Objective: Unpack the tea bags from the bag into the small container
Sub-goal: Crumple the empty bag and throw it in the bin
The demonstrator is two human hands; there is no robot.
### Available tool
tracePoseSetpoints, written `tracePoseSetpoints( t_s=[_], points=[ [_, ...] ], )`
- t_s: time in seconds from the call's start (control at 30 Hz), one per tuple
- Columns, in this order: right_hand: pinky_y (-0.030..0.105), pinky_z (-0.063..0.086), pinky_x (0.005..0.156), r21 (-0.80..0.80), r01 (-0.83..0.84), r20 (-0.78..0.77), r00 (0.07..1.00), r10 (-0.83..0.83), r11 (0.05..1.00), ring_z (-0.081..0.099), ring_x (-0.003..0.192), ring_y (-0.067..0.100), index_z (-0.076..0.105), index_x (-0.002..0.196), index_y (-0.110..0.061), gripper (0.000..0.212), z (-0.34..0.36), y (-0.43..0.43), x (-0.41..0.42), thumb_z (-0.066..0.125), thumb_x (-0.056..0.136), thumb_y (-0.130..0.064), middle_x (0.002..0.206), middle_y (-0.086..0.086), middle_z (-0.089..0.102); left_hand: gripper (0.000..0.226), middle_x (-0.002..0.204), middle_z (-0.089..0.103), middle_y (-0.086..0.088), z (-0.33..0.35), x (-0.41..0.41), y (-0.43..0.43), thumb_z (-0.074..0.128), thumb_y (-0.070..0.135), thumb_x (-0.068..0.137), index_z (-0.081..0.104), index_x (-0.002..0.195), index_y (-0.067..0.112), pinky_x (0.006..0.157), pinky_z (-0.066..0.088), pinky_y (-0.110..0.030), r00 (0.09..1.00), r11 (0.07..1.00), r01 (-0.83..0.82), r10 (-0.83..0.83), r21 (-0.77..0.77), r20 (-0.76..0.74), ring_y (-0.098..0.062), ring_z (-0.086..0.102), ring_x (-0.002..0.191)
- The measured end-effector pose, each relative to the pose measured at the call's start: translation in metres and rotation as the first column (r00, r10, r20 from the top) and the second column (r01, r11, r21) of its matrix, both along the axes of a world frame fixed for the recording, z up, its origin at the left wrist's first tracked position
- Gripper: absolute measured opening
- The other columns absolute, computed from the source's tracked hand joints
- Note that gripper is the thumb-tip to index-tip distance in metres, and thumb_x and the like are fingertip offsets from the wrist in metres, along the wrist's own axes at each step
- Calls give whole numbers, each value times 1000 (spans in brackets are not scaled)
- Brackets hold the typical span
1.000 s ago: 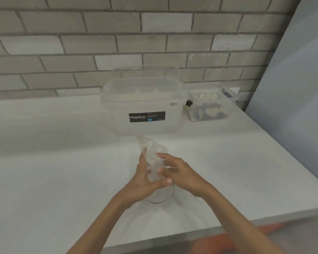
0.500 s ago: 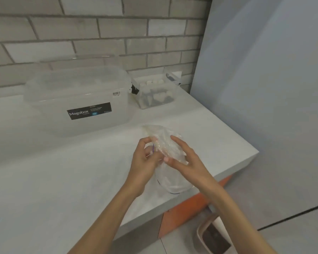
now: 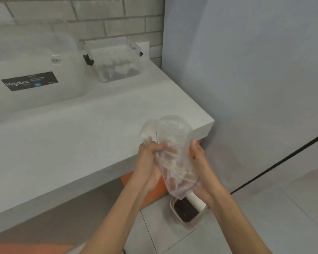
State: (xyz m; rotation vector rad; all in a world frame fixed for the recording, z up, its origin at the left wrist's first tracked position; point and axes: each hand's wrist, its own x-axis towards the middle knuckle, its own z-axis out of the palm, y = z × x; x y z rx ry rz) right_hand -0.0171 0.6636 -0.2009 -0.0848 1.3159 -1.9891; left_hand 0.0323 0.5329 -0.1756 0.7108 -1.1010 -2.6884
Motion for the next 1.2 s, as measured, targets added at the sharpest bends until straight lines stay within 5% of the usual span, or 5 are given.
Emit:
tracePoseSetpoints(
  t_s=[0.2,0.47,0.73,1.0,1.2],
  points=[
    [45,53,91,149,-6,30,1000,2,989,68,100,35,63,118,-9,31,-20,42,-2,61,87,-8,109,18,70,78,148,18,2,-55,21,51,63,29,86,7,138,44,110,38,-42,983,511,99,84,-854,165,-19,31,137],
    [35,48,64,473,-6,-128,989,76,881,58,68,26,61,77,-5,5,-25,62,-20,57,78,-9,72,9,59,97,156,8,-7,-45,26,57,67,65,71,28,143,12,111,27,-33,993,-159,10,115,-987,-9,-17,21,141],
    [28,53,66,393,25,-389,910,142,919,67,74,18,70,82,-9,25,-7,54,-26,47,88,-3,75,1,71,90,155,14,6,-6,10,66,67,64,73,26,145,28,111,27,-33,998,-196,57,-22,-979,62,-12,25,139],
    [27,50,61,149,47,39,998,-54,988,62,85,19,67,97,-17,32,-16,35,-33,47,77,-1,88,7,65,75,119,62,-6,-57,-20,64,76,-4,67,43,130,18,85,54,-22,893,590,402,-421,-701,158,-7,63,111],
    [26,50,76,588,224,-648,706,287,777,48,94,18,53,111,-34,37,-80,50,-54,60,76,-21,104,1,39,29,77,71,2,-125,-40,71,63,12,68,66,97,19,60,55,-27,925,611,375,-199,-697,323,-16,69,76]
  ],
)
